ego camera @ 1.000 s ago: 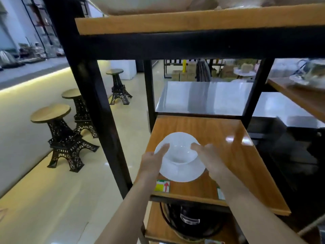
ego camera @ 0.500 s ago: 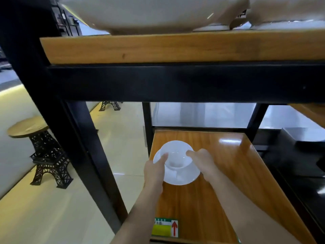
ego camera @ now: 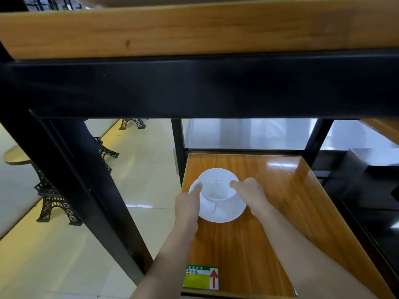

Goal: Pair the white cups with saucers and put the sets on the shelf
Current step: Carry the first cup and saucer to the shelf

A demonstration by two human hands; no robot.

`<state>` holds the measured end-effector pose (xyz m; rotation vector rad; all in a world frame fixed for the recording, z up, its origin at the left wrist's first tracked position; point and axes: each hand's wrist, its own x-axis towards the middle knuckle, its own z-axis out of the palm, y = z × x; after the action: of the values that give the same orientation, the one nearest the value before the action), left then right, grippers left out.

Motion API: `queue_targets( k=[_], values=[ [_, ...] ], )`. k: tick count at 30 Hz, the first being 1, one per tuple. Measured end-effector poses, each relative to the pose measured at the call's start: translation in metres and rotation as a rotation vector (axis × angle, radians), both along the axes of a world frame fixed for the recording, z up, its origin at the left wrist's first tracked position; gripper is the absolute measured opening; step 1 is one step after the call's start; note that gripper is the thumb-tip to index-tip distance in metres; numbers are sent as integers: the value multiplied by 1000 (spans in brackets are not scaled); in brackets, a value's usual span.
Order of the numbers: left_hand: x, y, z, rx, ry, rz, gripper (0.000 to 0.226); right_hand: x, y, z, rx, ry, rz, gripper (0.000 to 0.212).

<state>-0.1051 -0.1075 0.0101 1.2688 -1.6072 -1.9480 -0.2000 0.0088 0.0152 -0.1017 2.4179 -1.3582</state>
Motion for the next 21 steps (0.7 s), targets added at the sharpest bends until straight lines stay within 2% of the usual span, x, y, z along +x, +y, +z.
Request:
queue_targets(
  k=[8, 13, 16, 18, 21],
  values=[
    [2, -1, 5, -11, -53, 37, 32, 1, 0, -2, -52, -38, 31, 20],
    [6, -2, 7, -41, -65, -1, 37, 2, 1, 0, -58, -90, 46, 55],
    [10, -2, 7, -187, -128, -28, 60, 4, 6, -1, 87, 25, 71, 78],
    [17, -2, 10, -329, -150, -30, 69, 8, 12, 2, 205, 158, 75, 85],
    [33, 2, 15, -569, -196, -39, 73, 17, 26, 8, 230, 301, 78, 88]
  ],
)
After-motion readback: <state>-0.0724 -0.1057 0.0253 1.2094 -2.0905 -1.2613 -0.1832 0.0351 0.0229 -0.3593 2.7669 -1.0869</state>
